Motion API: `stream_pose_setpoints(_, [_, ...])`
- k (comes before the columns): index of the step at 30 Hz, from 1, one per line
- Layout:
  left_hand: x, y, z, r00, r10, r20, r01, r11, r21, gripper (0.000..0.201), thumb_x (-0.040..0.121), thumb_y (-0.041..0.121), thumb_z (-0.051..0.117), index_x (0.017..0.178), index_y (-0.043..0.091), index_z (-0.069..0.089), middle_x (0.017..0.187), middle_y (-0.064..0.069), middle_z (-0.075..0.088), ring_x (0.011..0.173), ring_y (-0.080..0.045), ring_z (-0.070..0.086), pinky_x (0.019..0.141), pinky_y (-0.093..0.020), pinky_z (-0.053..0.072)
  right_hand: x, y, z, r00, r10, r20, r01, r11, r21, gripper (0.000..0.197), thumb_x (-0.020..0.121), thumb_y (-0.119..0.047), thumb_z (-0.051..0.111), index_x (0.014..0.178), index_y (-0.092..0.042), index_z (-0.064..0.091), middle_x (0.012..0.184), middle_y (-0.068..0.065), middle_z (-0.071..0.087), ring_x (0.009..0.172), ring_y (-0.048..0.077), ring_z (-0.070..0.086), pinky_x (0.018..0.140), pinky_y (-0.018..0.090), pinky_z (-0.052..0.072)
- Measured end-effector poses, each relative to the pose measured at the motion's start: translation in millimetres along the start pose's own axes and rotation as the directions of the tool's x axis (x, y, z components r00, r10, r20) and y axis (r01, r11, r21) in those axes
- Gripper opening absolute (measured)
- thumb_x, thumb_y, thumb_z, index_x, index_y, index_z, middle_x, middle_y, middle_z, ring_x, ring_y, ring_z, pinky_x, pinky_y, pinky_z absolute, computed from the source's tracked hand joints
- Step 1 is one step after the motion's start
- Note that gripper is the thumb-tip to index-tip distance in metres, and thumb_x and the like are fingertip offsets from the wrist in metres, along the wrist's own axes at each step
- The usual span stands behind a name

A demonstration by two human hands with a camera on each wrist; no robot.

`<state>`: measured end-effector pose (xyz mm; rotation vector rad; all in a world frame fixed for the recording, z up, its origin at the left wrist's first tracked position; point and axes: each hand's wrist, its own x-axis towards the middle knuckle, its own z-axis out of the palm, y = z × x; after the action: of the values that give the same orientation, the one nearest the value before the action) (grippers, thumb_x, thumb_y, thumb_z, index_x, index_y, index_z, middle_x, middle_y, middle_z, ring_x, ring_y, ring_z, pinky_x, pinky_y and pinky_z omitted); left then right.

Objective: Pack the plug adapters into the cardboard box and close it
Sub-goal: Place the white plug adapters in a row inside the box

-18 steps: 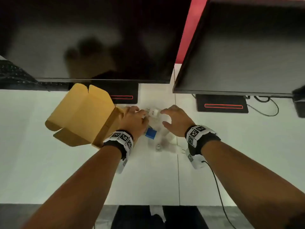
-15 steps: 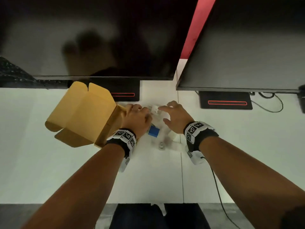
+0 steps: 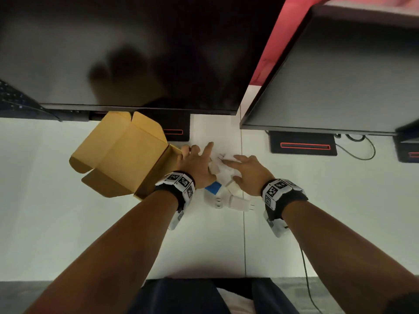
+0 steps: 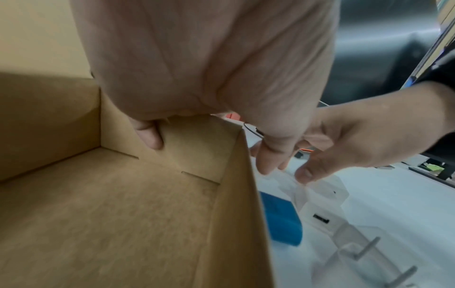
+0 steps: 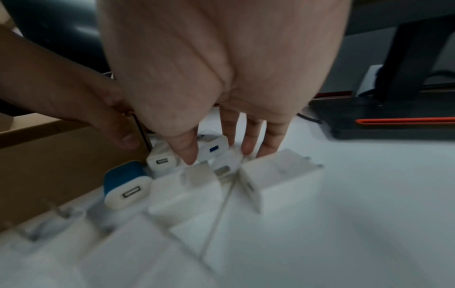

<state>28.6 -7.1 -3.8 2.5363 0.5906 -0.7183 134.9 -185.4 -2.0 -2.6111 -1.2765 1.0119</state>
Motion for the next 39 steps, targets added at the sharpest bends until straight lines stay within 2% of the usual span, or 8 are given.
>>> stream_pose_setpoints(8, [1,49,16,0.998,0.068,-0.013,-0.068,0.998,0.017,0.1,0.09,0.049,0.065,0.167,0.031,0.003,0.155,-0.018,0.042,0.147,-0.046,0.026,0.117,-0.06,0.035,-27,53,-5,0.999,-0.04,-0.009,0.04,0.999,-0.034,0.07,0.094,-0.04,0.061,0.154,-0.038,0.026,0.159,0.006,0.037,0.137,0.035,0.038,0.109,0.056,0.039])
stream_pose_setpoints(11, [1,67,21,0.992,0.122,0.013,-0.122,0.993,0.006,0.11,0.088,0.031,0.073,0.166,0.035,-0.003,0.158,-0.016,0.038,0.15,-0.043,0.02,0.119,-0.056,0.034,-38,73,-3,1.0,-0.021,0.005,0.021,0.999,-0.049,0.075,0.091,-0.047,0.064,0.155,-0.035,0.027,0.16,0.005,0.035,0.141,0.033,0.033,0.113,0.053,0.035])
stream_pose_setpoints(16, [0,87,31,0.981,0.193,-0.006,-0.193,0.981,-0.014,0.117,0.082,0.013,0.076,0.166,0.041,0.0,0.172,-0.015,0.015,0.16,-0.039,0.003,0.125,-0.057,0.029,-63,68,3,0.965,-0.198,-0.173,0.194,0.98,-0.042,0.054,0.081,-0.051,0.071,0.126,-0.026,0.057,0.129,0.002,0.054,0.118,0.025,0.046,0.098,0.044,0.045])
stream_pose_setpoints(22, [-20,88,26,0.969,0.227,-0.093,-0.228,0.974,-0.005,0.095,0.083,0.042,0.07,0.164,0.04,0.02,0.172,-0.013,0.019,0.159,-0.039,0.011,0.124,-0.054,0.027,-89,34,37,0.973,-0.206,0.102,0.214,0.975,-0.065,0.066,0.075,-0.065,0.07,0.125,-0.026,0.05,0.119,-0.001,0.061,0.105,0.024,0.061,0.088,0.04,0.052])
stream_pose_setpoints(26, [-43,64,9,0.926,0.208,-0.314,-0.212,0.977,0.021,0.051,0.085,0.048,0.043,0.122,0.024,0.068,0.128,-0.007,0.066,0.123,-0.03,0.053,0.108,-0.052,0.043,-91,29,52,0.989,-0.103,0.102,0.109,0.993,-0.054,0.068,0.077,-0.054,0.068,0.131,-0.031,0.033,0.116,0.002,0.064,0.101,0.027,0.065,0.084,0.046,0.056])
stream_pose_setpoints(29, [-64,37,4,0.917,0.06,-0.395,-0.187,0.939,-0.29,0.016,0.091,0.024,0.059,0.083,0.014,0.068,0.084,-0.005,0.073,0.082,-0.025,0.067,0.082,-0.042,0.056,-93,28,46,0.995,-0.073,0.074,0.07,0.997,0.04,0.053,0.075,-0.047,0.069,0.116,-0.031,0.04,0.105,-0.002,0.062,0.092,0.025,0.064,0.08,0.045,0.057])
stream_pose_setpoints(34, [-100,-2,9,0.991,-0.133,0.025,0.132,0.91,-0.392,0.048,0.102,0.034,0.054,0.061,0.009,0.052,0.06,-0.007,0.056,0.057,-0.02,0.052,0.061,-0.033,0.046,-99,14,19,0.989,-0.07,-0.128,0.109,0.939,0.326,0.033,0.07,-0.031,0.076,0.09,-0.022,0.051,0.08,-0.006,0.057,0.067,0.013,0.053,0.064,0.04,0.054])
stream_pose_setpoints(39, [-120,-38,29,0.89,-0.323,0.323,0.431,0.828,-0.359,0.066,0.097,0.067,0.049,0.086,0.006,0.07,0.066,-0.004,0.078,0.052,-0.015,0.065,0.056,-0.027,0.053,-80,-36,-1,0.969,-0.123,-0.214,0.195,0.911,0.363,0.027,0.078,-0.032,0.075,0.091,-0.022,0.053,0.081,-0.003,0.057,0.071,0.015,0.055,0.06,0.032,0.05])
